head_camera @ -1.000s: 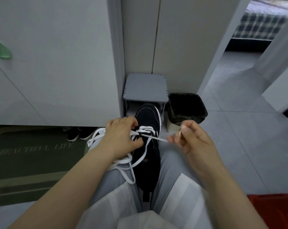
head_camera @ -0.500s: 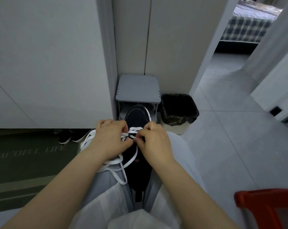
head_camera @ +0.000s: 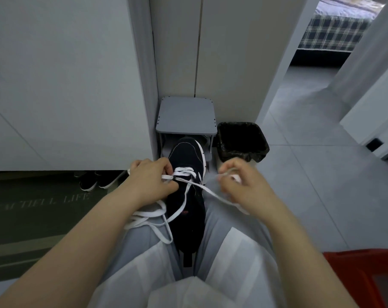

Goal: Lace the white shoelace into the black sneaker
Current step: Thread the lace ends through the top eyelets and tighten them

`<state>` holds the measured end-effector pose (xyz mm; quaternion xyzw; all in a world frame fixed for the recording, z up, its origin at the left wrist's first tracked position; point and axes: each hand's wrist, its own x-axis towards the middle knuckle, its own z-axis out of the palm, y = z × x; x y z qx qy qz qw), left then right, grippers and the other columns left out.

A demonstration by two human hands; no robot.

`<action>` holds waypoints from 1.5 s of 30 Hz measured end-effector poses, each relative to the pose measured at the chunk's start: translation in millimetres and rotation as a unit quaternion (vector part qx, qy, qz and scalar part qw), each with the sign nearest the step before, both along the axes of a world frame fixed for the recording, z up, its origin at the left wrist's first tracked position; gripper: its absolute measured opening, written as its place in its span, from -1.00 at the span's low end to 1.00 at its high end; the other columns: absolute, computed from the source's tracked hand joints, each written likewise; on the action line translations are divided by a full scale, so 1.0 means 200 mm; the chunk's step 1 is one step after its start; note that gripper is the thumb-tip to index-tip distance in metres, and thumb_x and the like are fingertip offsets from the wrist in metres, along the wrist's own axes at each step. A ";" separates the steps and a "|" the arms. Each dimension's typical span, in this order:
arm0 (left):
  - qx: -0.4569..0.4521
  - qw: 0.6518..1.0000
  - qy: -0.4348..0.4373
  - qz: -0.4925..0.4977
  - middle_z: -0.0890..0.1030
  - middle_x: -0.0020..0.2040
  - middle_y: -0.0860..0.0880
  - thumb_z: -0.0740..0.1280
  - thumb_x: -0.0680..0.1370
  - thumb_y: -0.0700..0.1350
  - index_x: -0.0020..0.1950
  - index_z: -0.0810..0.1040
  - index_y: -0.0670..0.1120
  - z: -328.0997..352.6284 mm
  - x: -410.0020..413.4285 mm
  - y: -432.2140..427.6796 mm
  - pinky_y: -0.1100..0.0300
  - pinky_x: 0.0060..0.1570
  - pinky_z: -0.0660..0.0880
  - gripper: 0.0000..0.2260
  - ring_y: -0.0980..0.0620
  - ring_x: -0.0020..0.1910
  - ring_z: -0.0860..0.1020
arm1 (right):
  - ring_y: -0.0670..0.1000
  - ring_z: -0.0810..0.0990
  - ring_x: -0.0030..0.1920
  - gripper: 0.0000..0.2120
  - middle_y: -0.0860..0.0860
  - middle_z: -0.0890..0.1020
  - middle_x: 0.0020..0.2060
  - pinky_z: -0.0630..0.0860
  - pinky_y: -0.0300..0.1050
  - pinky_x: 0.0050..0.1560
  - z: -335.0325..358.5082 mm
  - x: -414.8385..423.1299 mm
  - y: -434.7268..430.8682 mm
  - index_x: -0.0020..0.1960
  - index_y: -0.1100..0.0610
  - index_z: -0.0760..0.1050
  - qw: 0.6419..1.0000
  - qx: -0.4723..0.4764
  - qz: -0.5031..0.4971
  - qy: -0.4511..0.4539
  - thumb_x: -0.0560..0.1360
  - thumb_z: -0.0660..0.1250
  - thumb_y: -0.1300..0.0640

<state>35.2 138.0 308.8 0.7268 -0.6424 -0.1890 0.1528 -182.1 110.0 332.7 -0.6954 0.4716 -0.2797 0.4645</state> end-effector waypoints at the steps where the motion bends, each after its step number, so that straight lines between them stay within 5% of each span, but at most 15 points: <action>1: 0.007 1.000 0.013 -0.003 0.52 -0.27 0.12 0.34 0.39 -0.01 -0.14 0.43 0.05 0.01 0.00 0.00 0.17 0.04 0.31 -0.87 0.05 -0.15 0.47 | -0.19 0.51 -0.19 -0.88 -0.17 0.54 -0.21 0.44 -0.26 -0.08 -0.03 0.04 0.00 -0.15 -0.12 0.48 0.998 -0.039 0.034 0.046 0.47 0.34 0.11; 4: 0.018 0.999 0.037 -0.019 0.49 -0.33 0.12 0.38 0.40 -0.02 -0.13 0.48 0.03 0.03 0.02 0.02 0.21 -0.25 0.37 -0.88 0.16 -0.32 0.45 | -0.08 0.44 0.06 -0.80 -0.07 0.48 0.02 0.41 -0.19 0.10 -0.12 0.19 0.01 0.06 -0.04 0.56 0.968 -0.157 0.077 0.180 0.44 0.39 0.01; 8: -0.001 0.999 0.035 -0.022 0.56 -0.26 0.08 0.30 0.50 0.04 -0.09 0.54 0.03 0.05 0.04 0.04 0.21 -0.24 0.37 -0.89 0.14 -0.28 0.48 | 0.07 0.42 0.00 -0.84 0.01 0.49 -0.05 0.42 -0.02 0.04 -0.17 0.30 0.00 -0.04 0.09 0.64 0.938 -0.258 0.034 0.230 0.42 0.42 0.06; 10: -0.021 0.999 0.039 -0.008 0.57 -0.22 0.04 0.24 0.55 -0.02 -0.09 0.57 -0.03 0.04 0.04 0.02 0.21 -0.24 0.35 -0.85 0.09 -0.26 0.48 | 0.04 0.47 -0.01 -0.95 -0.04 0.51 -0.08 0.44 -0.10 0.05 -0.19 0.30 -0.01 -0.17 0.10 0.64 0.962 -0.235 0.012 0.138 0.41 0.43 0.13; 13: -0.050 0.997 0.051 -0.005 0.56 -0.20 0.06 0.32 0.52 -0.11 -0.16 0.55 -0.02 0.02 0.03 -0.01 0.40 -0.32 0.29 -0.93 0.21 -0.33 0.41 | -0.18 0.54 0.02 -0.83 -0.13 0.57 -0.02 0.35 -0.44 0.03 -0.11 0.24 0.02 -0.27 0.06 0.49 0.994 -0.088 -0.031 -0.061 0.48 0.34 0.22; 16: -0.028 0.993 0.117 -0.010 0.54 -0.26 0.11 0.42 0.45 -0.12 -0.24 0.51 0.05 0.01 0.03 -0.03 0.44 -0.33 0.31 -0.87 0.25 -0.39 0.41 | -0.08 0.64 -0.11 -0.81 0.01 0.67 -0.20 0.50 -0.33 -0.05 -0.05 0.18 0.05 -0.24 0.18 0.39 0.951 0.086 -0.018 -0.297 0.55 0.18 0.29; 20: -0.010 0.989 0.147 -0.019 0.55 -0.26 0.13 0.45 0.42 -0.04 -0.21 0.55 0.02 0.02 0.04 -0.05 0.41 -0.32 0.31 -0.91 0.28 -0.39 0.42 | 0.01 0.51 -0.35 -0.78 0.03 0.48 -0.47 0.55 -0.13 -0.05 -0.05 0.12 0.08 -0.29 0.17 0.30 0.911 0.149 0.011 -0.385 0.53 0.17 0.22; 24: 0.001 0.989 0.149 -0.010 0.55 -0.27 0.14 0.45 0.39 0.05 -0.23 0.50 0.06 0.01 0.02 -0.05 0.30 -0.26 0.35 -0.84 0.22 -0.36 0.44 | -0.08 0.33 -0.48 -0.73 -0.04 0.33 -0.54 0.51 -0.25 -0.24 -0.04 0.11 0.11 -0.31 0.17 0.25 0.962 0.108 0.030 -0.248 0.56 0.17 0.27; 29: -0.024 0.997 0.075 -0.015 0.52 -0.27 0.13 0.35 0.47 0.03 -0.22 0.43 0.03 0.00 0.00 -0.04 0.18 -0.09 0.37 -0.85 0.06 -0.12 0.43 | -0.10 0.27 -0.53 -0.72 -0.13 0.35 -0.59 0.23 -0.29 -0.50 0.00 0.11 0.10 -0.32 0.12 0.24 0.971 0.079 -0.067 -0.216 0.55 0.17 0.30; 35: -0.091 0.995 -0.039 0.002 0.55 -0.18 0.02 0.27 0.48 -0.01 -0.10 0.38 -0.05 -0.03 -0.07 -0.06 0.12 -0.01 0.30 -0.86 -0.03 -0.08 0.43 | -0.21 0.45 -0.38 -0.94 -0.12 0.51 -0.33 0.35 -0.40 -0.38 -0.07 0.11 0.08 -0.16 -0.02 0.51 0.998 0.003 -0.024 0.054 0.47 0.33 0.13; 41: -0.142 0.990 0.010 0.007 0.46 -0.27 0.02 0.27 0.46 -0.16 -0.18 0.38 -0.07 -0.03 -0.09 -0.07 0.17 -0.20 0.30 -0.93 -0.03 -0.19 0.43 | 0.00 0.46 -0.03 -0.82 -0.04 0.45 -0.02 0.41 -0.15 -0.10 -0.13 0.30 0.02 0.00 0.04 0.60 0.947 -0.193 0.013 0.257 0.44 0.38 -0.01; 45: -0.142 0.989 -0.003 -0.029 0.46 -0.24 -0.03 0.25 0.48 -0.23 -0.16 0.35 -0.09 0.01 -0.04 -0.04 0.20 -0.27 0.24 -0.90 -0.02 -0.23 0.40 | 0.02 0.48 -0.02 -0.88 -0.01 0.52 -0.06 0.42 -0.10 0.00 -0.15 0.32 0.00 -0.12 0.13 0.62 0.955 -0.209 0.011 0.211 0.47 0.36 0.08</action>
